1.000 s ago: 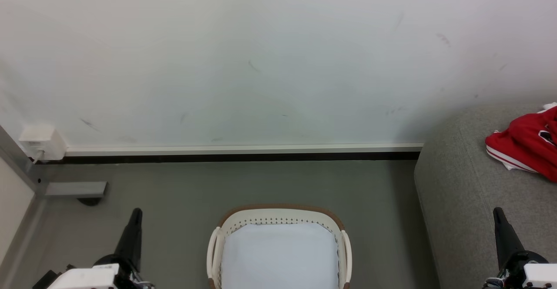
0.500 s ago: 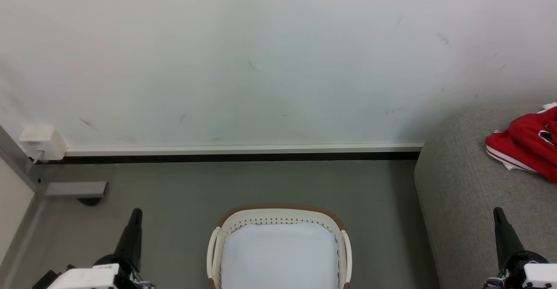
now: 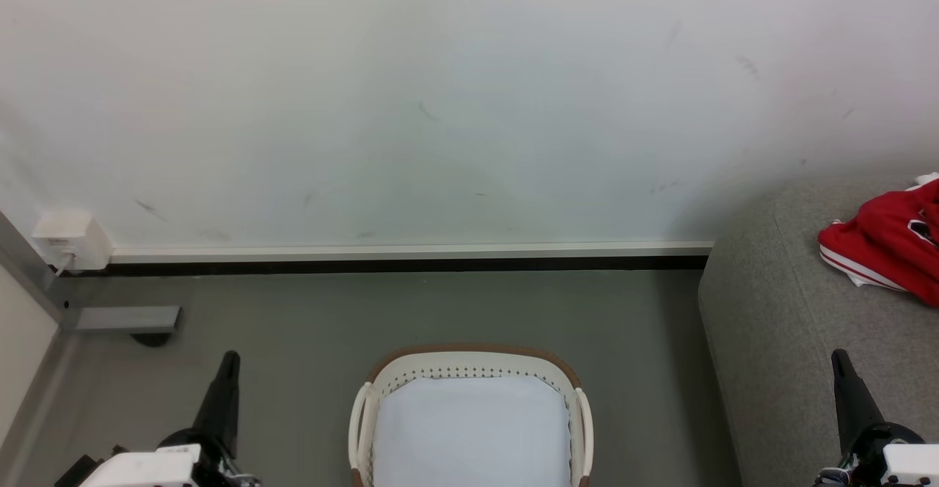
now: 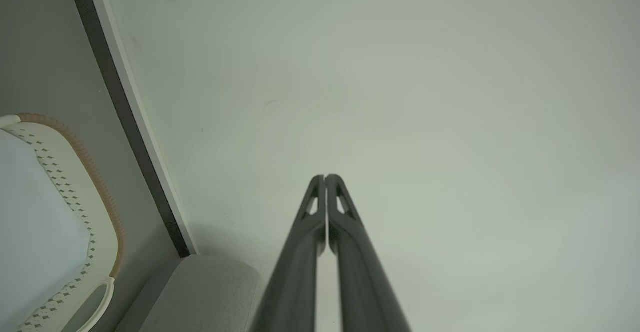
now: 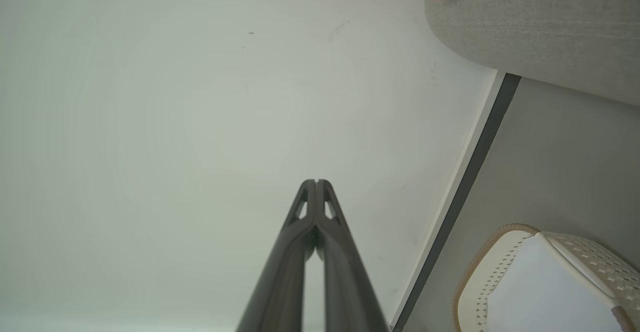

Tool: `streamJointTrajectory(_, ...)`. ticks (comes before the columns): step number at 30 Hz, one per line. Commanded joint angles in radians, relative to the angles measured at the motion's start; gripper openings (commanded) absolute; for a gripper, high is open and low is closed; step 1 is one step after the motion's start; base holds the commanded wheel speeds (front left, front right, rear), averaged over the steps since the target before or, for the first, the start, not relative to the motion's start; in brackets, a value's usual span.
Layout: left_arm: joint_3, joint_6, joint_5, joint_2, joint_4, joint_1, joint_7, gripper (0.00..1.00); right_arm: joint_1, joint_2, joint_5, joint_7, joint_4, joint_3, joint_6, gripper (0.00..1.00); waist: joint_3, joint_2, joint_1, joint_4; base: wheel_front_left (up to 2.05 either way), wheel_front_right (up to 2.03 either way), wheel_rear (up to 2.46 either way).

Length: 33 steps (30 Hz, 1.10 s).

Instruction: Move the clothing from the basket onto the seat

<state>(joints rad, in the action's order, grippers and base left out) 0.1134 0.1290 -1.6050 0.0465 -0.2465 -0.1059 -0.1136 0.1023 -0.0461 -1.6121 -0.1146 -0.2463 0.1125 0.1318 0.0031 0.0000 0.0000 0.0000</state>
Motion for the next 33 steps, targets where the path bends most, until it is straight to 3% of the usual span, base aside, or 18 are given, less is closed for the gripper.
streamJointTrajectory(1, 0.002, 0.004, -0.015, 0.007, 0.003, -0.007, -0.004, 0.00, 0.012, -0.008, -0.002, -0.002, 0.005, 0.004, -0.002, 0.00, 0.000, 0.0000, 0.0000, 0.000, 0.00, 0.00, 0.00)
streamJointTrajectory(33, 0.002, 0.004, -0.015, 0.007, 0.003, -0.007, -0.004, 0.00, 0.012, -0.008, -0.002, -0.003, 0.005, 0.004, -0.002, 0.00, 0.000, 0.0000, 0.0000, 0.000, 0.00, 0.00, 0.00)
